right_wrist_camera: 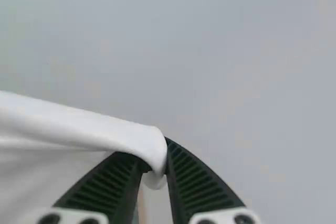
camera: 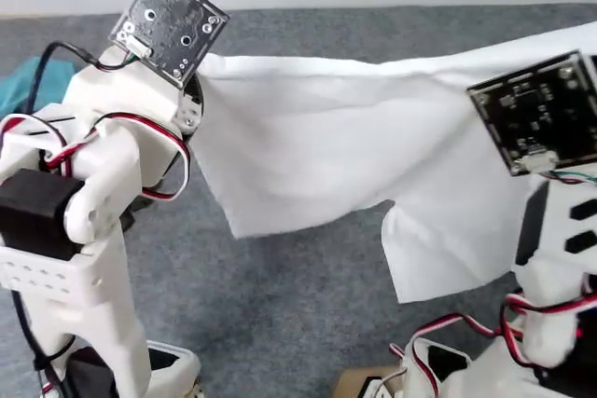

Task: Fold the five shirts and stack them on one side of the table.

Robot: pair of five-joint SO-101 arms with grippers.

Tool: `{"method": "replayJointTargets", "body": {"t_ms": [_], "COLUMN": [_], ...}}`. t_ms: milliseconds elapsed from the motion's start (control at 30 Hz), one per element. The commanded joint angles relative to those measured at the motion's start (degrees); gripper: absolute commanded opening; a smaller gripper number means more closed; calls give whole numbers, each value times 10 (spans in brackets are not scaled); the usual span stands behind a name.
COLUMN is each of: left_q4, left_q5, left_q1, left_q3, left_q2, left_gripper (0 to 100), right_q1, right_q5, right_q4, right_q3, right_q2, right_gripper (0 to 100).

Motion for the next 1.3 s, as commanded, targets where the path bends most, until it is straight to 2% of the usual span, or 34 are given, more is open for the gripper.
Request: {"method": "replayJointTargets", "body": {"t_ms": [0,167,400,633,767,967,1133,1267], "left_q4": [14,14,12,3,-12,-12,-8,-8], "left_q5": [6,4,-4,-91,-106,-110,-140,-140], "left_q1": [-1,0,-27,-105,-127,-149,-172,-176], "left_q3": [-19,-10,-12,-12,-10,-8,-7,49], "left_q2": [-14,-71,-160,-236,-280,-329,-340,-343], "left_gripper": [6,6,6,6,6,6,6,6], "right_q1": [32,47,51,121,161,162,162,161], "right_q5": [4,4,5,5,5,26,26,23], "right_q4": [-49,-107,-121,-116,-115,-39,28,52], "right_q3": [-14,-14,-13,-13,-10,-10,-10,19], "right_q2": [-7,-29,-67,-105,-124,-155,-165,-153], "right_gripper": [11,11,11,11,11,11,11,11]}}
